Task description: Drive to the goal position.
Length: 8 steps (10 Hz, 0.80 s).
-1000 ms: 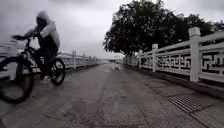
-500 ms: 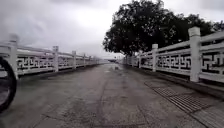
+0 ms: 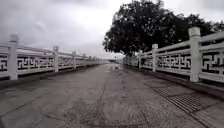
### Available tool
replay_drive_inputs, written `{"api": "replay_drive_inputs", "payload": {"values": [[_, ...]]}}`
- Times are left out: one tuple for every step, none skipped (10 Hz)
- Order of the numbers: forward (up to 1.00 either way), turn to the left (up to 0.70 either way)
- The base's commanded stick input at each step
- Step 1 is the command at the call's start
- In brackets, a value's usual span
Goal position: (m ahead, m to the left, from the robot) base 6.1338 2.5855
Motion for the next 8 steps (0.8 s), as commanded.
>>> {"api": "replay_drive_inputs", "payload": {"values": [[0.45,0.03],[0.45,0.03],[0.45,0.03],[0.45,0.03],[0.45,0.03],[0.45,0.03],[0.45,0.03],[0.45,0.03]]}}
